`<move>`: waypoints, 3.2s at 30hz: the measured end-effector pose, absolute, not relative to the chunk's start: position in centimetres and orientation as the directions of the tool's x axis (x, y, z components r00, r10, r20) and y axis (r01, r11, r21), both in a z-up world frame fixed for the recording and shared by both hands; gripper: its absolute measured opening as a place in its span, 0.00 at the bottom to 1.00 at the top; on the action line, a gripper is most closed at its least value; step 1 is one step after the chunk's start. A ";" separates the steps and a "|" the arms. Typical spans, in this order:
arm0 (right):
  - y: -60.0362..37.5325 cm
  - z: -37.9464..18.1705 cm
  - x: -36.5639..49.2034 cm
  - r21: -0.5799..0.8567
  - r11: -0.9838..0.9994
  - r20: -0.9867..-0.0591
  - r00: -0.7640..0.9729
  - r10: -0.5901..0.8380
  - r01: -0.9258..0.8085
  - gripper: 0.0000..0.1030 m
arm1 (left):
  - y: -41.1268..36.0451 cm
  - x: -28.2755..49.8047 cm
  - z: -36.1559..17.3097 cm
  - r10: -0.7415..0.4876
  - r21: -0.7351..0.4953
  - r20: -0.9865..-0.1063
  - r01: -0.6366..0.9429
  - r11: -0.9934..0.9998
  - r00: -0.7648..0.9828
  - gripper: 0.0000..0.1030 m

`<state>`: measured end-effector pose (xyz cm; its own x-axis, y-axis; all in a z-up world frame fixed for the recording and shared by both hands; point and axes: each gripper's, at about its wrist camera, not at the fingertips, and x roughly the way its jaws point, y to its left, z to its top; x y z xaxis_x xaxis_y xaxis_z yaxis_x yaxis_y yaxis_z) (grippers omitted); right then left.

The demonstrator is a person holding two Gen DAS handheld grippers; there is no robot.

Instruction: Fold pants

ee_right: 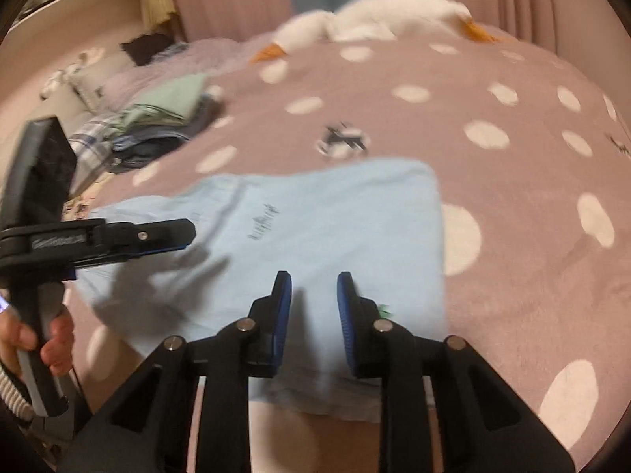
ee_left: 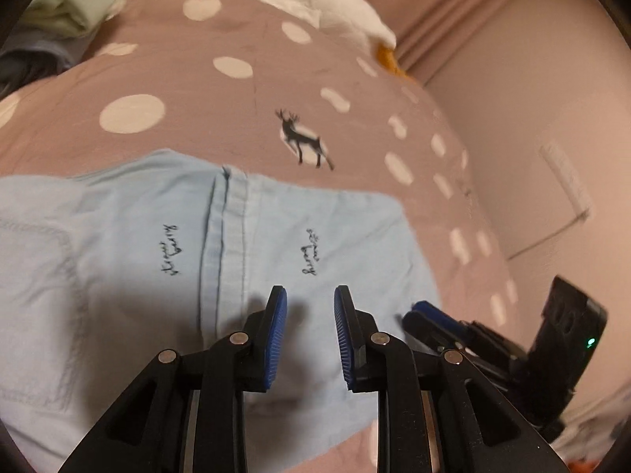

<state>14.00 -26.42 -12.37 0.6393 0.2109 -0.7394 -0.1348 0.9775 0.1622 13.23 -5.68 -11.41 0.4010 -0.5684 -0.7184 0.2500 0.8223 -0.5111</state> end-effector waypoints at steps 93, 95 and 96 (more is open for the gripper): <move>-8.5 -15.4 18.8 0.152 0.914 -0.897 0.336 0.287 -0.376 0.11 | 18.4 7.6 -16.8 -0.400 -0.722 -0.611 -0.273 0.635 0.683 0.29; -8.6 -15.4 15.1 0.168 0.898 -0.899 0.311 0.309 -0.407 0.13 | 18.3 7.6 -16.4 -0.398 -0.702 -0.632 -0.273 0.658 0.665 0.29; -8.5 -15.5 13.9 0.171 0.894 -0.899 0.305 0.314 -0.415 0.13 | 18.2 7.6 -16.1 -0.397 -0.691 -0.641 -0.270 0.670 0.657 0.28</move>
<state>13.90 -8.53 -15.49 0.3048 0.3140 -0.8992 -0.4148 0.8936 0.1714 7.59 18.15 -16.14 0.6569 -0.3967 -0.6412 -0.2700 0.6703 -0.6913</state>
